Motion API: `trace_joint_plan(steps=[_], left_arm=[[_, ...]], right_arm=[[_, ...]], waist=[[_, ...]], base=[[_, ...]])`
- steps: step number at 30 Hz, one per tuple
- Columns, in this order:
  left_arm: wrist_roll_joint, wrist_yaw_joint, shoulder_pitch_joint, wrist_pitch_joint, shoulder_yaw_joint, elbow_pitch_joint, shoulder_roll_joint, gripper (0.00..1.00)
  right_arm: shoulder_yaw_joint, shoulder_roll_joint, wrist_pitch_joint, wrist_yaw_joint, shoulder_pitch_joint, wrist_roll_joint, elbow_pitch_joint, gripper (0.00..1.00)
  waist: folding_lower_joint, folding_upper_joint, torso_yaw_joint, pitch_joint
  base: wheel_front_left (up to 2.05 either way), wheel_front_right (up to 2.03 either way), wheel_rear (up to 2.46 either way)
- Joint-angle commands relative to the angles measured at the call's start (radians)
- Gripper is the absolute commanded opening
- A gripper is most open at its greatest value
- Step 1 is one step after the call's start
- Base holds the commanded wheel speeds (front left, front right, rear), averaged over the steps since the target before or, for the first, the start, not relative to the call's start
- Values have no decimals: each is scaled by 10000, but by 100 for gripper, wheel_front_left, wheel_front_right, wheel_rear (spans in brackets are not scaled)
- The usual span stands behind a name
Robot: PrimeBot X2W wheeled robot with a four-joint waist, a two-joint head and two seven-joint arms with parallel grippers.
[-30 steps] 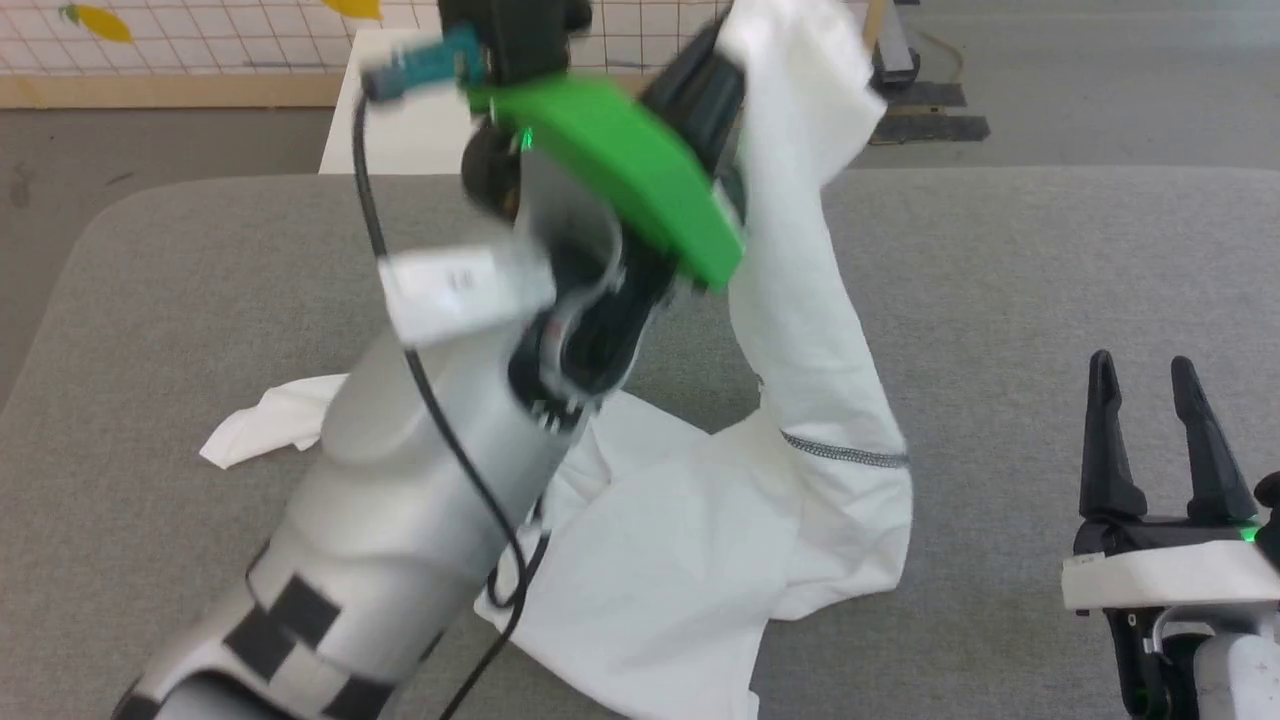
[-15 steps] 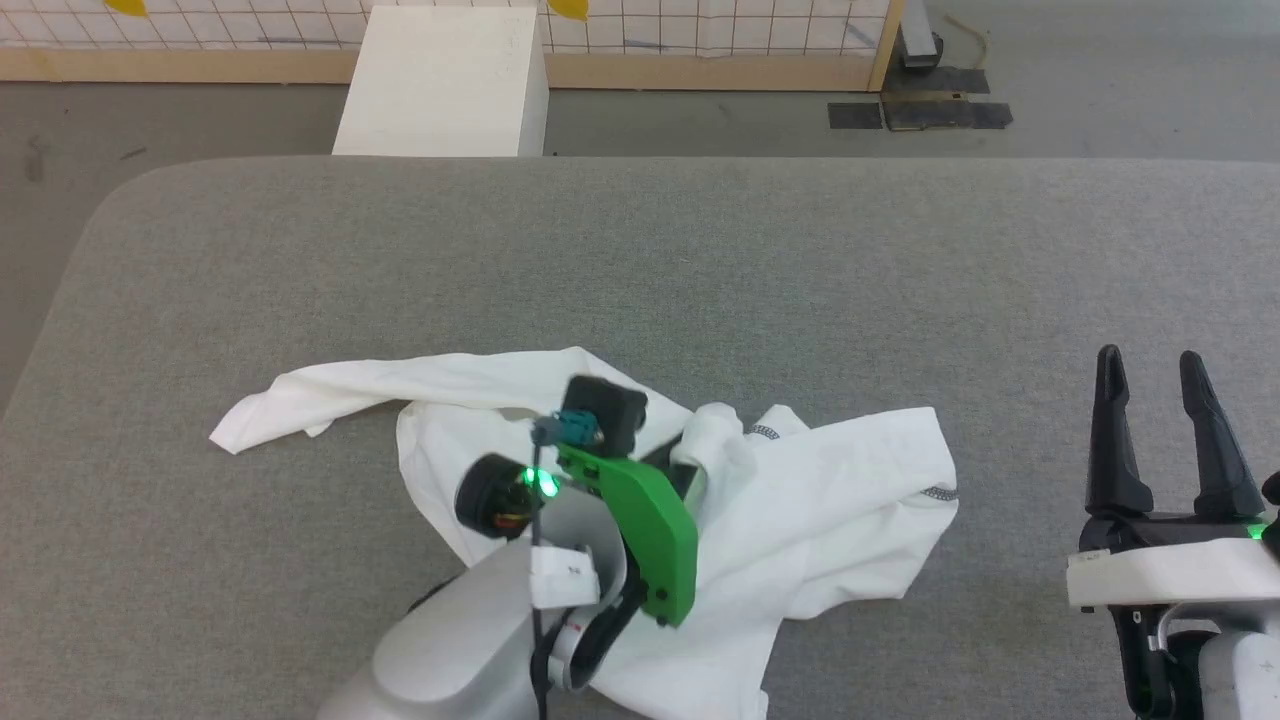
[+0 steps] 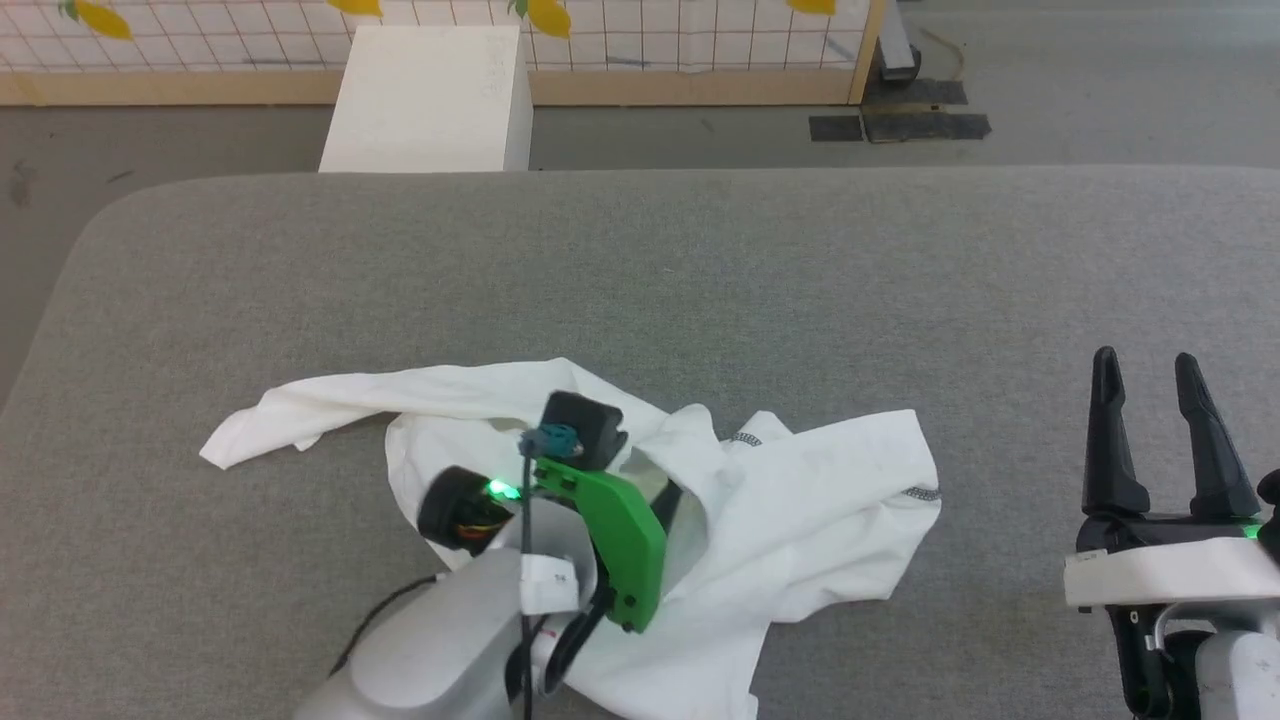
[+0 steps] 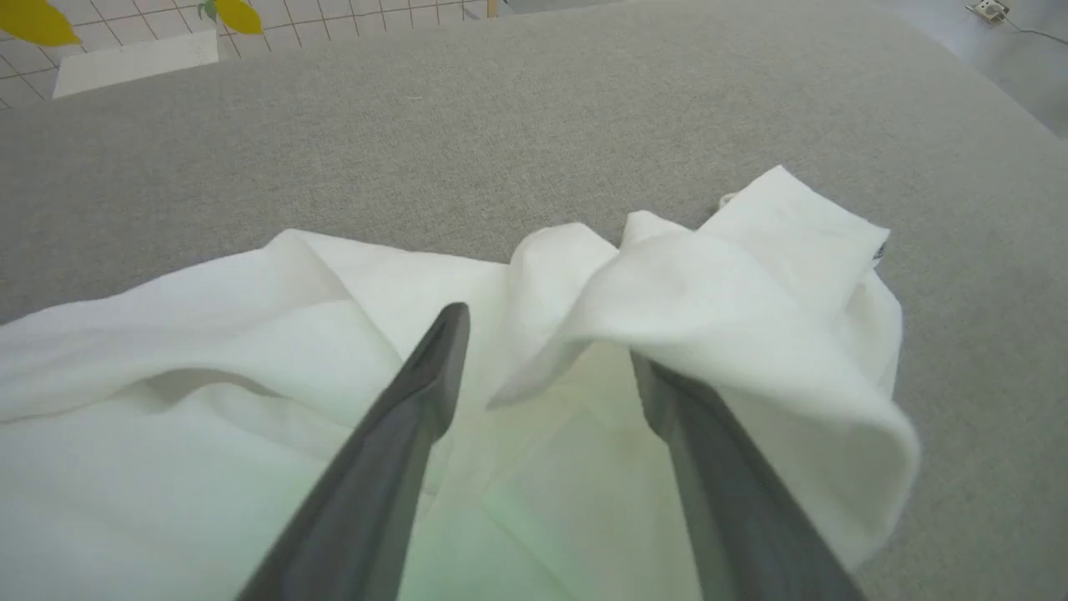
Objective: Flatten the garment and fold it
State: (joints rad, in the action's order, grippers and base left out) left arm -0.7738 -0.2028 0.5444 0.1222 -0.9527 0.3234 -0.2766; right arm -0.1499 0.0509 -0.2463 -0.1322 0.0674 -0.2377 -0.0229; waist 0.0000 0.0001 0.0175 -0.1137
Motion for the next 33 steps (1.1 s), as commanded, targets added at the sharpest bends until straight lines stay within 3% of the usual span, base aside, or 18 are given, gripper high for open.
trace_joint_plan(steps=[1,8,15,21,26,29,33], left_arm=[[88,-114,-72,-130,101,-202,-239,100],[-86,-852,-789,-606,835,-1800,-1218,100],[438,-2215,-1863,-2356,1845,-3568,-2068,100],[992,-2664,-3034,-3768,2796,-4461,-2099,100],[2831,-3393,-4385,-3834,4489,-5489,-1562,100],[3759,-3356,-5290,-3837,5114,-5956,-1197,100],[4708,-2963,-6294,-3838,5587,-6121,-821,100]], right_arm=[[-12,-7,-32,15,-44,-29,-29,100],[-36,-7,-29,15,-194,-43,-46,100],[-137,-7,39,15,-427,31,162,100],[-174,-7,164,15,-722,109,479,100],[-318,-7,277,15,-1140,115,667,100],[-356,-7,306,15,-1409,73,652,100],[-244,-7,329,15,-1784,-4,553,100]], waist=[[0,-1,10,124],[0,-1,-36,531],[0,-1,-133,858],[0,-1,-96,1007],[0,-1,-37,1047],[0,-1,1,1070],[0,-1,31,1096]], base=[[0,0,0],[0,0,0],[0,0,0],[0,0,0],[0,0,0],[0,0,0],[0,0,0]])
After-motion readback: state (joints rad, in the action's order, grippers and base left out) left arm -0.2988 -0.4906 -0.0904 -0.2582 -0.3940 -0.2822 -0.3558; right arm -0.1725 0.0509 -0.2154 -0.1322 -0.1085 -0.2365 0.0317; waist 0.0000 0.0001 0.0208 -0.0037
